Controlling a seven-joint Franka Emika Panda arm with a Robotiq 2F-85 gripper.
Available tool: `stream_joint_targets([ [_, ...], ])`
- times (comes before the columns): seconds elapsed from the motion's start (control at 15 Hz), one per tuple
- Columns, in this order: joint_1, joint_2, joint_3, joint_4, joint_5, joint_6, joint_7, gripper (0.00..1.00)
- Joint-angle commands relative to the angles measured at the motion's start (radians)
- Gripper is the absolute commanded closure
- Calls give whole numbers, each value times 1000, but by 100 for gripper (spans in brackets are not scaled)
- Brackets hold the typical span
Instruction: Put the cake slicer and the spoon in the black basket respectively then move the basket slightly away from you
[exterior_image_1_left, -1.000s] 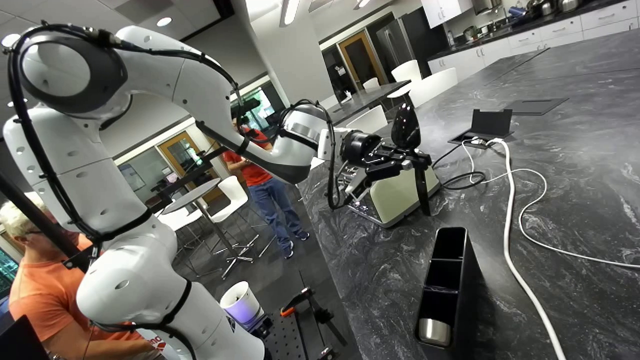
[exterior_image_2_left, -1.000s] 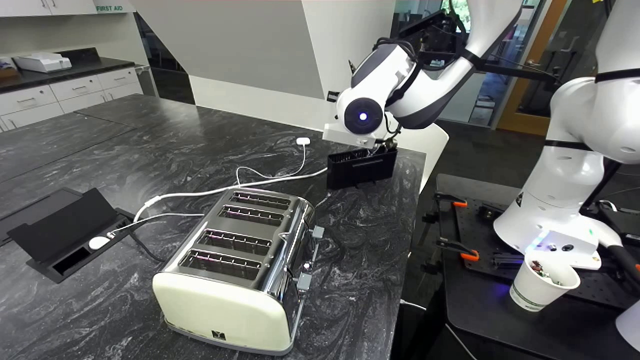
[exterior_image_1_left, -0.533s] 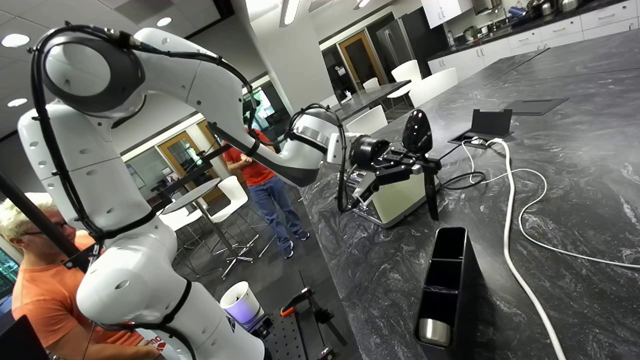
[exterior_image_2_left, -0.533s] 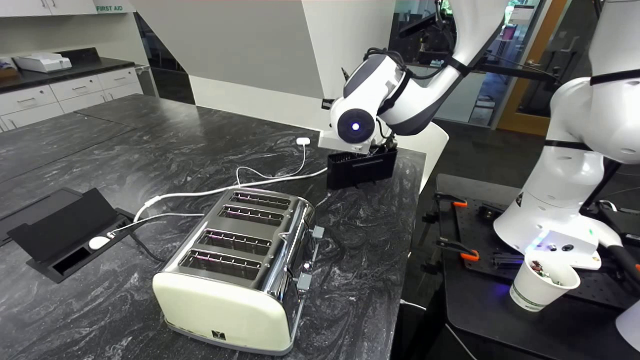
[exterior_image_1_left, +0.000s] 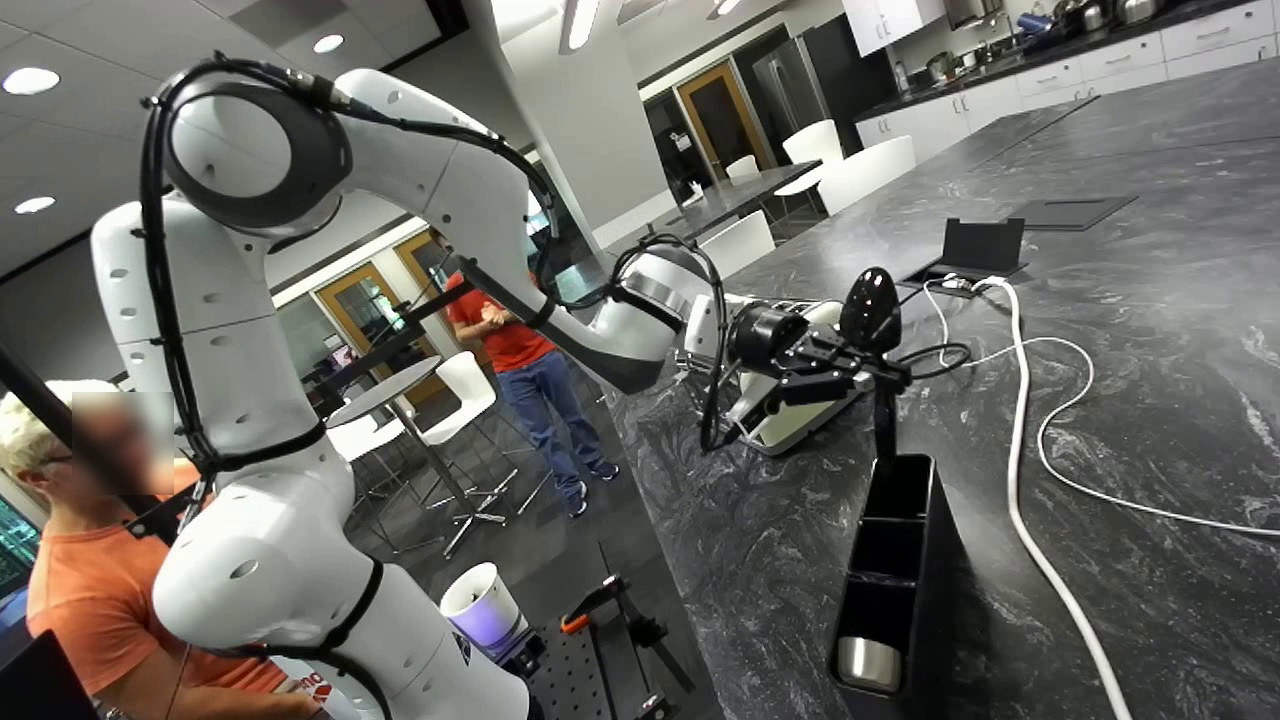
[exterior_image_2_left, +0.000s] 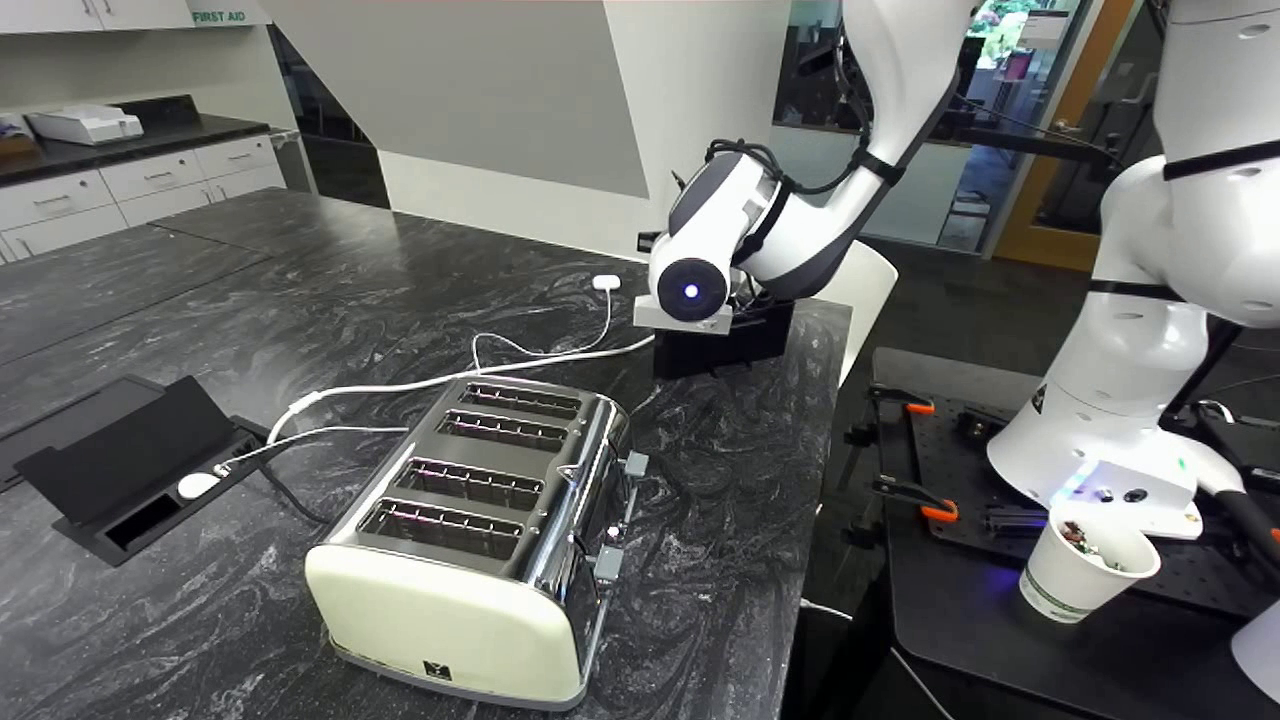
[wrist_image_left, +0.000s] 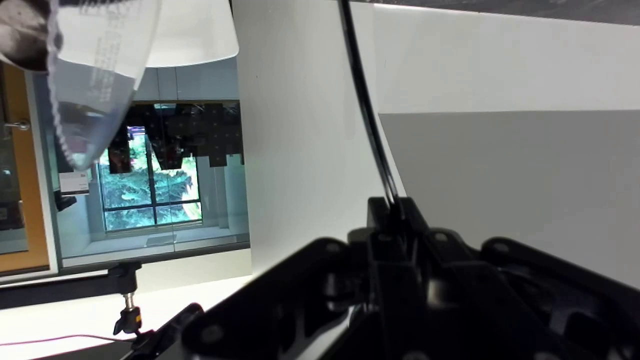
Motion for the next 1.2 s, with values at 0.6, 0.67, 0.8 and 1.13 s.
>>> stream_joint_targets([
  [0.6,2,80,2,23,10,21,-1,46],
  [0.67,2,72,4,19,11,22,-1,38],
  [0.8,2,41,11,3,18,30,-1,23],
  [1.13,0,-197,35,-113,79,61,-1,0],
])
